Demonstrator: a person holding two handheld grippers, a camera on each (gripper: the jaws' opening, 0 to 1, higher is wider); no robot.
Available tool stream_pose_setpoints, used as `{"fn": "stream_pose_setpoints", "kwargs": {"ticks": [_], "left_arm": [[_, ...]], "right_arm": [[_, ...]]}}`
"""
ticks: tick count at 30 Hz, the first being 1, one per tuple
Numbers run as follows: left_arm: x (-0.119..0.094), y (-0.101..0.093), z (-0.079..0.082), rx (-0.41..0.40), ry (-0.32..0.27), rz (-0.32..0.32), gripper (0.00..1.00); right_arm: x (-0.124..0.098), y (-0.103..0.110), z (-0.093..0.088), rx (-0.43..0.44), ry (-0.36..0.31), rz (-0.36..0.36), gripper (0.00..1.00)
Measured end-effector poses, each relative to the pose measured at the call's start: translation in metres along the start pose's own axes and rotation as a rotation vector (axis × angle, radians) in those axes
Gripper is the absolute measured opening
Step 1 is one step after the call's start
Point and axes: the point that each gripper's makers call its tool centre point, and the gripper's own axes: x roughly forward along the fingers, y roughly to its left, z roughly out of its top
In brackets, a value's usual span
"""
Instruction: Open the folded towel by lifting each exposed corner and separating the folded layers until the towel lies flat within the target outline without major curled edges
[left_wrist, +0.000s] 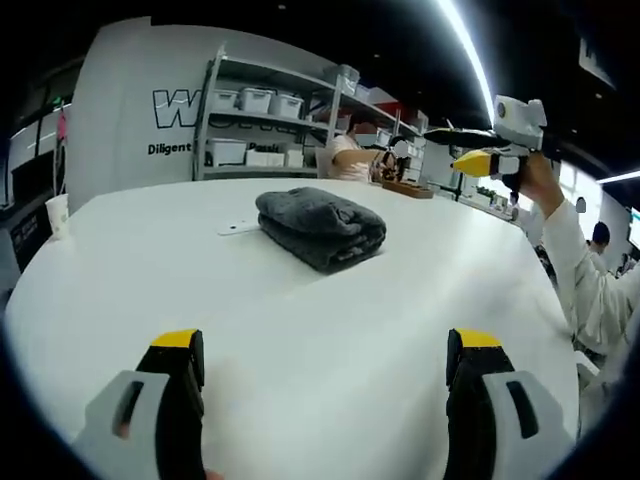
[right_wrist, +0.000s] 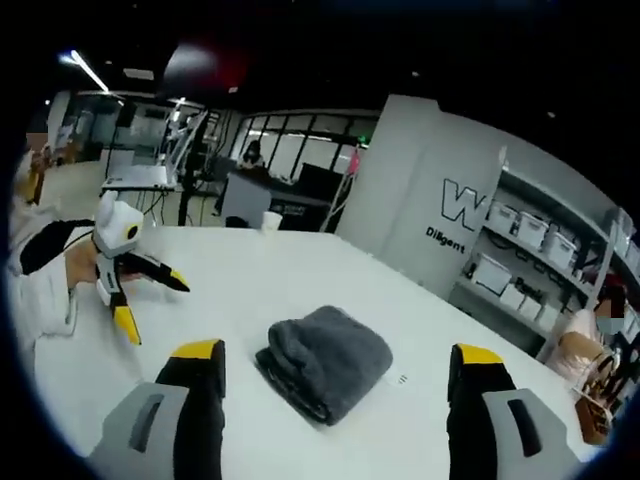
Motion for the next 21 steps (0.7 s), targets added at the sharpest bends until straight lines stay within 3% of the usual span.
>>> {"fn": "stream_pose_setpoints", "kwargs": {"ticks": [7,11,14,17,21], "left_arm": [[0.000,0.001,0.000,-0.001,0.003,0.004,0.99],[0.000,0.002,-0.003,-0.004,0.012,0.008,0.99],[0.000,0.004,-0.004,-0.004,0.015,0.011,0.99],[-0.001,0.005,-0.004,-0.003,0.016,0.015,0.99],[-0.002,0.003,-0.005,-0.002,0.019,0.015,0.99]], "right_arm": [[0.039,0.025,0.003,-0.090,0.033,0.037,0.85],[0.058,0.037,0.001,-0.094,0.037,0.073,0.73],[0.074,0.049,-0.012,-0.116,0.066,0.101,0.65],[0.083,0.055,-0.021,-0.180,0.098,0.105,0.56],[0.095,0.057,-0.027,-0.180,0.098,0.104,0.44]]}}
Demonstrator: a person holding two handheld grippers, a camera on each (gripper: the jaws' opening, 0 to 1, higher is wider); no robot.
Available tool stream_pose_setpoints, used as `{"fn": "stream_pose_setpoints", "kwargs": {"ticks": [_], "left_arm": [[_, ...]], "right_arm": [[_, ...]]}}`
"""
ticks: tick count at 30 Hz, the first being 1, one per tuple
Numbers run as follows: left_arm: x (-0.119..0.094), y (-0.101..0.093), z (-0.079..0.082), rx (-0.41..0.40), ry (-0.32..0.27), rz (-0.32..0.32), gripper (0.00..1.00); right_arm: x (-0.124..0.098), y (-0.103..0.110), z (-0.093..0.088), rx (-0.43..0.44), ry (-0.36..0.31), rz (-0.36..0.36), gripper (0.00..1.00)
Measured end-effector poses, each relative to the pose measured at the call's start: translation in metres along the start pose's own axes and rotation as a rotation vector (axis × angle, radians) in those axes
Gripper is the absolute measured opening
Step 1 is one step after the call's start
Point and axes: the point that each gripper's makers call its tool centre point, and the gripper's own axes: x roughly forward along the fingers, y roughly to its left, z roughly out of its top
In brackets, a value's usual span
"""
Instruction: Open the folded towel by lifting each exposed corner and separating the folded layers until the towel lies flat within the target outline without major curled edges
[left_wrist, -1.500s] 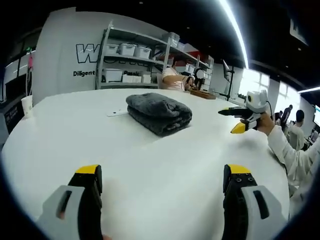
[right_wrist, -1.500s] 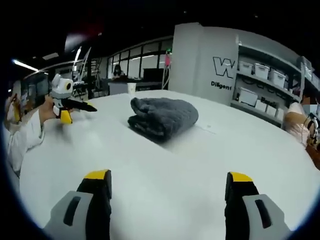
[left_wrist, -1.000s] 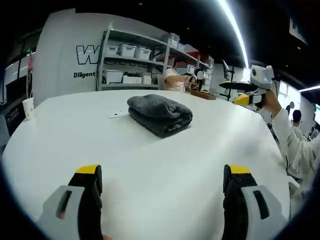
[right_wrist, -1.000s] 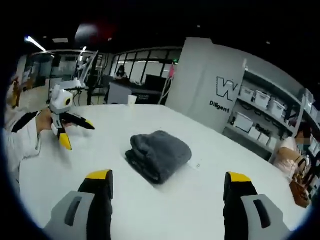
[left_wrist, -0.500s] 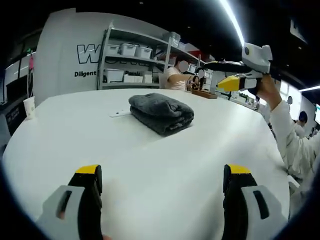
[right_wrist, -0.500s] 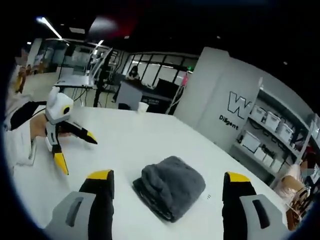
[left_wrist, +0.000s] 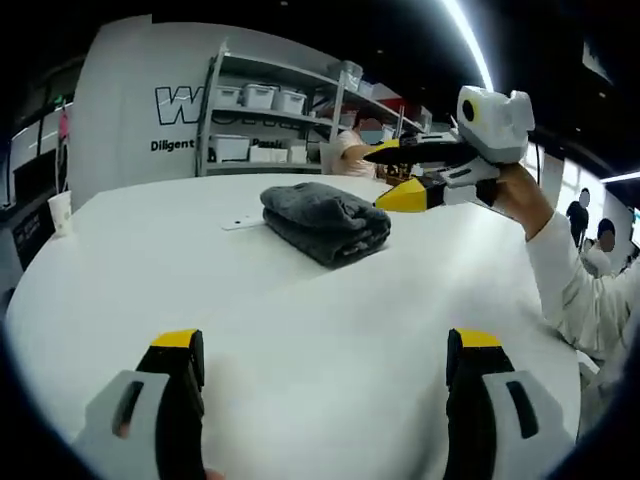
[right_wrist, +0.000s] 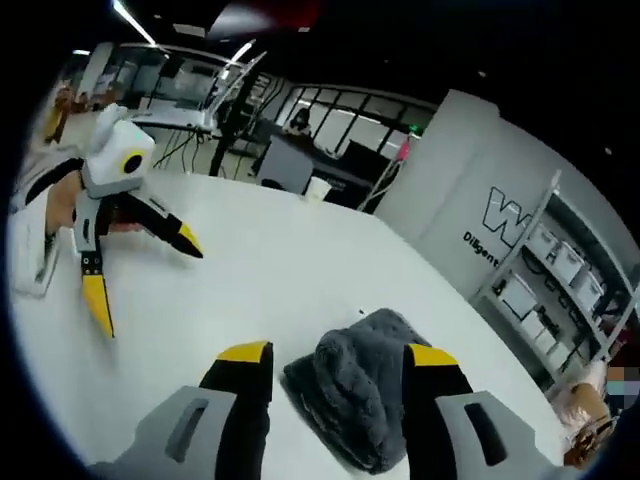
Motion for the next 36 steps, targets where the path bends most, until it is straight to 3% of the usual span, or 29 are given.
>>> {"fn": "stream_pose_setpoints", "kwargs": {"ticks": [4,11,14,17,22,26,36], "left_arm": [[0.000,0.000,-0.002,-0.004,0.007,0.000,0.99],[0.000,0.000,-0.003,-0.006,0.009,0.000,0.99],[0.000,0.000,-0.004,-0.009,0.012,0.000,0.99],[0.000,-0.001,-0.004,-0.010,0.014,0.000,0.99],[0.000,0.001,-0.004,-0.012,0.016,0.001,0.99],[0.002,0.001,-0.004,-0.015,0.018,0.000,0.99],[0.002,0.000,-0.008,-0.019,0.030,0.002,0.98]], "right_arm": [[0.013,0.005,-0.010,-0.007,0.015,0.000,0.33],[0.031,0.009,-0.026,-0.031,0.049,-0.017,0.33],[0.037,0.014,-0.027,-0.035,0.026,-0.008,0.32],[0.043,0.014,-0.034,-0.040,0.048,-0.025,0.23],[0.040,0.007,-0.031,-0.032,0.008,-0.056,0.05],[0.038,0.005,-0.033,0.024,-0.006,-0.043,0.02],[0.030,-0.004,-0.025,0.044,-0.048,-0.072,0.01]]}}
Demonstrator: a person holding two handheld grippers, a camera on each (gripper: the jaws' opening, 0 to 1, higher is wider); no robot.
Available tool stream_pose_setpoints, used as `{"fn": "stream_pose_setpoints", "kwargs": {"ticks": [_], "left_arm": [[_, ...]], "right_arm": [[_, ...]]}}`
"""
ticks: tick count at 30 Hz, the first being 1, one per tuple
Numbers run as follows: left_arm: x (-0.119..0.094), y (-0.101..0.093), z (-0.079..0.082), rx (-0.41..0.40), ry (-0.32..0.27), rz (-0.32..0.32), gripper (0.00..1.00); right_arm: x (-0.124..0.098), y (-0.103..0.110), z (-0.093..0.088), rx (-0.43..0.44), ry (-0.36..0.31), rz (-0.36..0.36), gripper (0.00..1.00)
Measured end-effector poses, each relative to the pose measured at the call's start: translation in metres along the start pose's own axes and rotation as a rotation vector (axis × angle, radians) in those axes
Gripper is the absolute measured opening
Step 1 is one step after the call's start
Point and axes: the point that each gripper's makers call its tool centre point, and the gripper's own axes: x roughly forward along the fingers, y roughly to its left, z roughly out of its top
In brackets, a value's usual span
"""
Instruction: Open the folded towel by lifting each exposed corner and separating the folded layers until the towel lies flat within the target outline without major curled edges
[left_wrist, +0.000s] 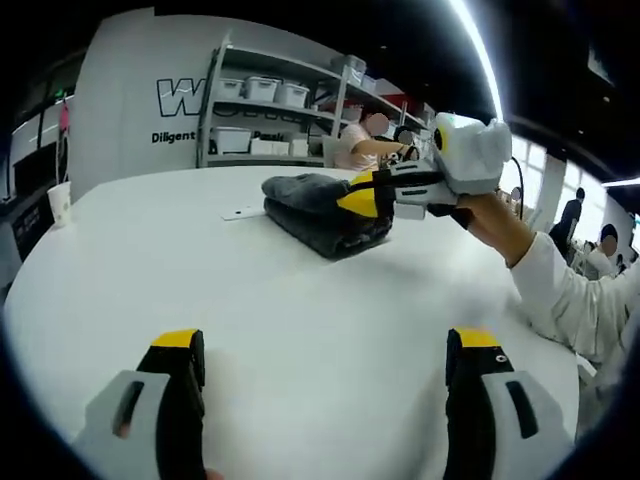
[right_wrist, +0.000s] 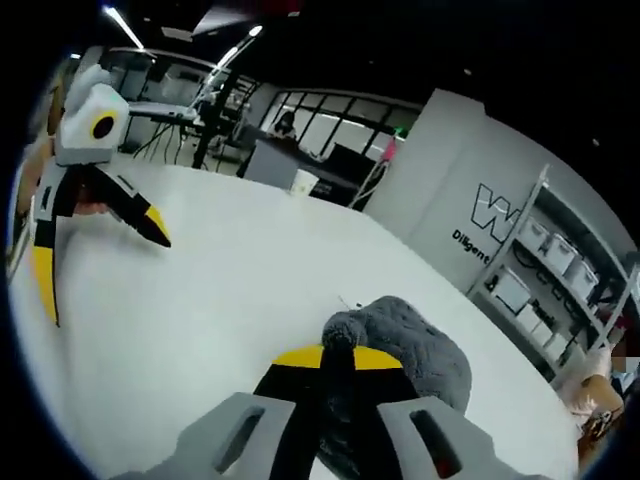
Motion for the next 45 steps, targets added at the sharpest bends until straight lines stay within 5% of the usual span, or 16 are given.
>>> {"fn": "stream_pose_setpoints", "kwargs": {"ticks": [13,21,33,45], "left_arm": [[0.001,-0.001,-0.003,-0.001,0.012,-0.001,0.98],[0.003,-0.001,-0.005,0.008,0.028,-0.004,0.98],[0.004,0.000,-0.007,0.009,0.039,-0.001,0.98],[0.004,0.000,-0.011,0.018,0.060,0.002,0.98]], "right_arm": [[-0.032,-0.049,0.017,0.257,-0.152,-0.080,0.00],[-0.052,-0.079,0.017,0.285,-0.192,-0.159,0.00],[-0.081,-0.123,-0.004,0.398,-0.208,-0.295,0.01],[-0.096,-0.142,-0.020,0.429,-0.191,-0.377,0.01]]}}
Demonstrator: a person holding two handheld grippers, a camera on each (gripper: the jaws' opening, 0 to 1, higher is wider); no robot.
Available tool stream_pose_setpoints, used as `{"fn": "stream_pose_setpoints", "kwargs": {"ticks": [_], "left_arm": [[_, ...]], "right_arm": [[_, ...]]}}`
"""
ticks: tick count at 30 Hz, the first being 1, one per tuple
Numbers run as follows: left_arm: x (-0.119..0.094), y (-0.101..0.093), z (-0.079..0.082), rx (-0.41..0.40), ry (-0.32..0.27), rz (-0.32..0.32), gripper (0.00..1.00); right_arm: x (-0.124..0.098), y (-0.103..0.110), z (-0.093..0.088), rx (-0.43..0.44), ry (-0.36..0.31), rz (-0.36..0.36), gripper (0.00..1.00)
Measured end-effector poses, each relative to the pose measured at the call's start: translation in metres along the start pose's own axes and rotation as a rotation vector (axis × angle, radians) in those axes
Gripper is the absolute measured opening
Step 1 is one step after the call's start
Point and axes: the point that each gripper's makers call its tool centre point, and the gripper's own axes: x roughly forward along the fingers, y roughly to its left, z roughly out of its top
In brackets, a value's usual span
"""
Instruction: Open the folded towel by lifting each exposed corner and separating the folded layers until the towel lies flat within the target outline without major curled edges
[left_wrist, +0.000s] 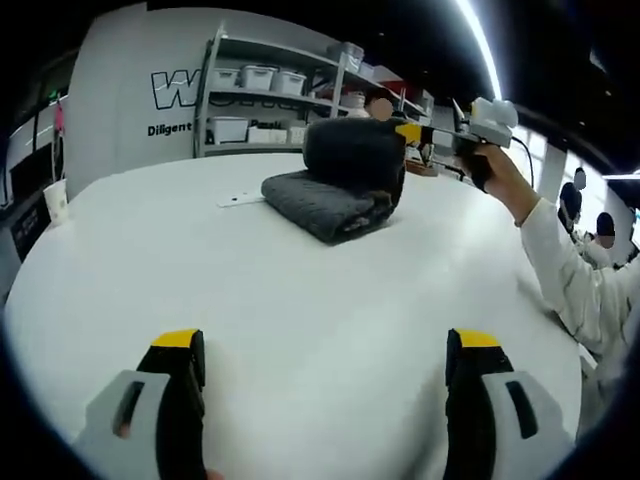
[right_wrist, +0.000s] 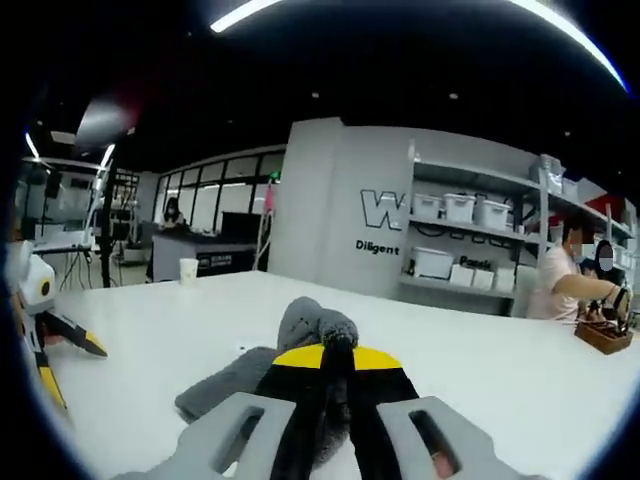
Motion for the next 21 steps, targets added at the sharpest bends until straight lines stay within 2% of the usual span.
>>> {"fn": "stream_pose_setpoints", "kwargs": {"ticks": [10,15,21], "left_arm": [[-0.002,0.004,-0.001,0.007,0.009,0.014,0.99],[-0.002,0.003,-0.001,0.008,0.008,0.011,0.99],[-0.003,0.002,-0.001,0.006,0.008,0.013,0.98]], "right_arm": [[-0.004,-0.014,-0.014,-0.079,0.039,-0.056,0.00],[-0.010,-0.027,-0.022,-0.085,0.053,-0.094,0.00],[-0.018,-0.048,-0.034,-0.045,0.061,-0.162,0.00]]}}
